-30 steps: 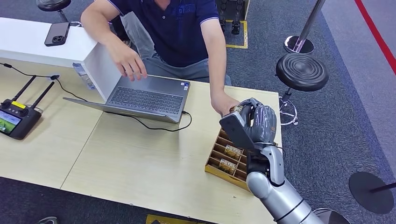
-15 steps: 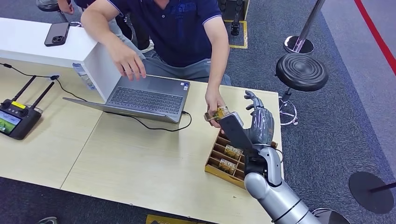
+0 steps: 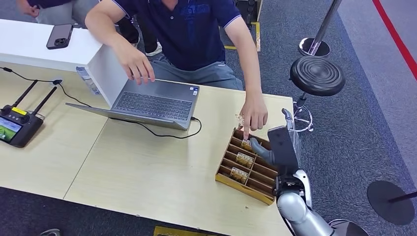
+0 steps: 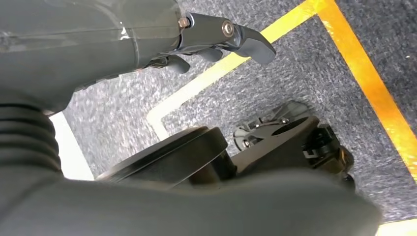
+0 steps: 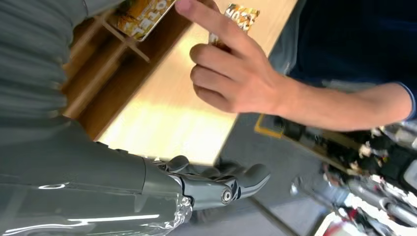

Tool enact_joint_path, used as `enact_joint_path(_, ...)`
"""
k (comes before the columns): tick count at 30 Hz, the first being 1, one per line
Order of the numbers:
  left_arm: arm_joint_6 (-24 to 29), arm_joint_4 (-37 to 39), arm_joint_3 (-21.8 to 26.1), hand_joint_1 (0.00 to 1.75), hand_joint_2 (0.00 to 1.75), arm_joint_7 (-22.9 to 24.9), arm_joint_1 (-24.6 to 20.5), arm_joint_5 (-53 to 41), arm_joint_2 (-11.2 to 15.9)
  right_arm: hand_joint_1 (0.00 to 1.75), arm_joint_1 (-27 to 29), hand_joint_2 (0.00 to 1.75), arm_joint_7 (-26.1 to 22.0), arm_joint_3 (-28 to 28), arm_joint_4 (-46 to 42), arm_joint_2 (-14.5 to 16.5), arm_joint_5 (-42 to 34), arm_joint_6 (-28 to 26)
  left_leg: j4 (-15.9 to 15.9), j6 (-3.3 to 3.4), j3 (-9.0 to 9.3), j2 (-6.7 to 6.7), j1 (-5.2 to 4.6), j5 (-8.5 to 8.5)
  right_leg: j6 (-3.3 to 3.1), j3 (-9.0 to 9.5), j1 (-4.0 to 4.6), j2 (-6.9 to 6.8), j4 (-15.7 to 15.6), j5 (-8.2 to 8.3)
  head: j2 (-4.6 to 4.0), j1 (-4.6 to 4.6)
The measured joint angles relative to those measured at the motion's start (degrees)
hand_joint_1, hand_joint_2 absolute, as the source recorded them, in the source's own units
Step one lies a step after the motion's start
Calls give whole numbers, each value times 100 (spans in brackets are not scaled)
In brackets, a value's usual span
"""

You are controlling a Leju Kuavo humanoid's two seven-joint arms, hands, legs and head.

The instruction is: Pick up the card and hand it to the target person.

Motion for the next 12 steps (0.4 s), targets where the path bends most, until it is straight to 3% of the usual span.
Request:
enact_joint_path(6, 15, 4, 102, 0, 0, -43, 92, 54, 31, 0, 422, 175, -295, -290, -560, -328, -712, 216, 0, 0, -6, 10, -1, 0, 0, -8, -1, 13, 0, 1, 0, 2)
enact_joint_path(12, 16, 9, 173, 0, 0, -109, 164, 235, 50, 0, 1030, 175, -1081, -650, -1040, -603, -2511, 1009, 0, 0, -9, -1, -1, 0, 0, -8, 0, -2, 0, 0, 0, 1)
